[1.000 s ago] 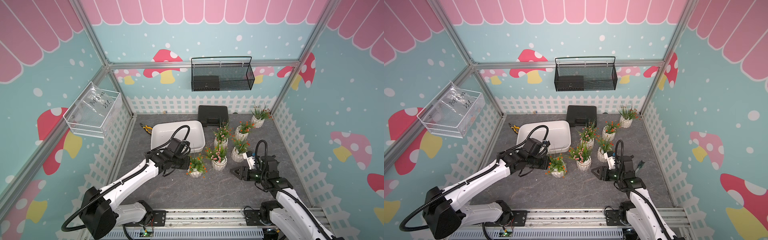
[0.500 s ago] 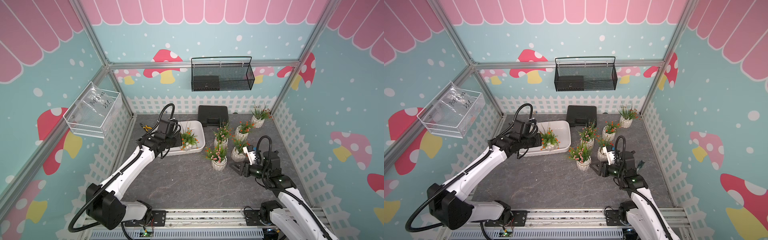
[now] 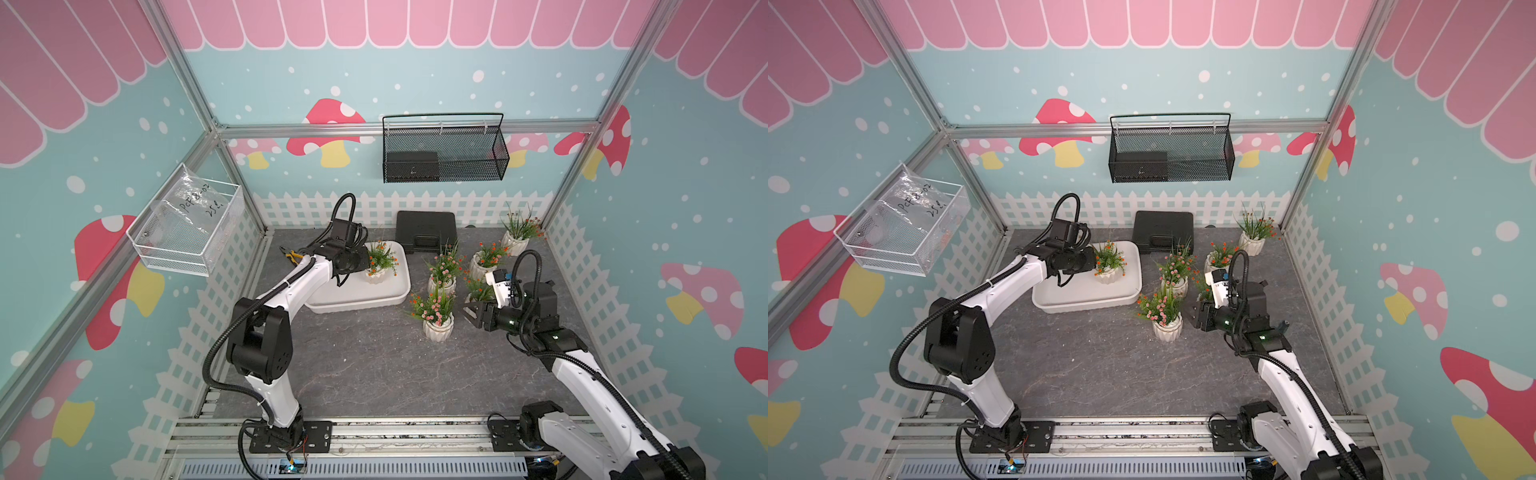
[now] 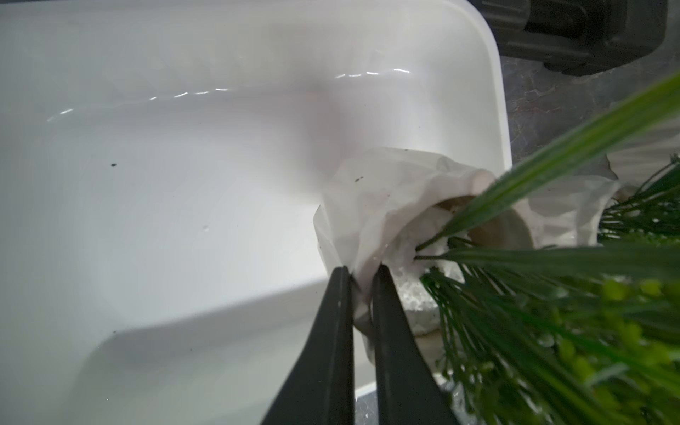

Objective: Put the potted gypsophila into the storage box
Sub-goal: Pick up the baby's breath potted plant from the center of the board, then place the baby's breath potted plant at the storage box.

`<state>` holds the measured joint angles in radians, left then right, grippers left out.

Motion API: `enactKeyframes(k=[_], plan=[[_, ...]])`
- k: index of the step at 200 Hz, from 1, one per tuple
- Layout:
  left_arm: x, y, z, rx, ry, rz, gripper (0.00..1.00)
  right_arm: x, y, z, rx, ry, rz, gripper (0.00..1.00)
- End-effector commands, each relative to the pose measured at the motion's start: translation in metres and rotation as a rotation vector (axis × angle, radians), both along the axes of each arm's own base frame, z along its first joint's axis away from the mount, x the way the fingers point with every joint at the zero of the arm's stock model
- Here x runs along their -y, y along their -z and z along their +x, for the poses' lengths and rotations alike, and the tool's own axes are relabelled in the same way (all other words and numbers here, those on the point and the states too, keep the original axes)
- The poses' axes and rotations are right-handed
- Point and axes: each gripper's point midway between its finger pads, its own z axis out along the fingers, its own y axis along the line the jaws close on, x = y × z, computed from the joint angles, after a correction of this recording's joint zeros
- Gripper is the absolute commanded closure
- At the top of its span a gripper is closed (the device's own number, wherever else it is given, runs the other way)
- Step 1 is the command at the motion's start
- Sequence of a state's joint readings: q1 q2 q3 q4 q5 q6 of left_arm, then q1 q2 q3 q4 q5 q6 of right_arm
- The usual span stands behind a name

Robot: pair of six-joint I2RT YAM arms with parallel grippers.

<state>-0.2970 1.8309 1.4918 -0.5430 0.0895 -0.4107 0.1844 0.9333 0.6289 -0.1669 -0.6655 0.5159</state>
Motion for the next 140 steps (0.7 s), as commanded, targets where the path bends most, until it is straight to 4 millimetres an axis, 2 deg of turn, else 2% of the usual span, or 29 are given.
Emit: enactKeyframes(k=[1, 31, 67, 106, 140], plan=[[0.02, -0.037, 0.037, 0.147, 0.051, -0.085, 1.0, -0.002, -0.013, 0.008, 0.063, -0.006, -0.006, 0.44], [0.024, -0.02, 0.063, 0.13, 0.057, -0.096, 1.0, -0.002, -0.003, 0.012, 0.044, -0.009, -0.017, 0.44], [0.027, -0.006, 0.083, 0.124, 0.055, -0.098, 1.0, 0.001, 0.0, 0.014, 0.06, 0.002, -0.043, 0.44], [0.026, 0.007, 0.094, 0.11, 0.04, -0.103, 1.0, 0.001, -0.007, 0.014, 0.092, -0.002, -0.053, 0.42], [0.026, 0.018, 0.098, 0.091, 0.026, -0.112, 1.0, 0.002, -0.004, 0.015, 0.091, 0.0, -0.069, 0.41]])
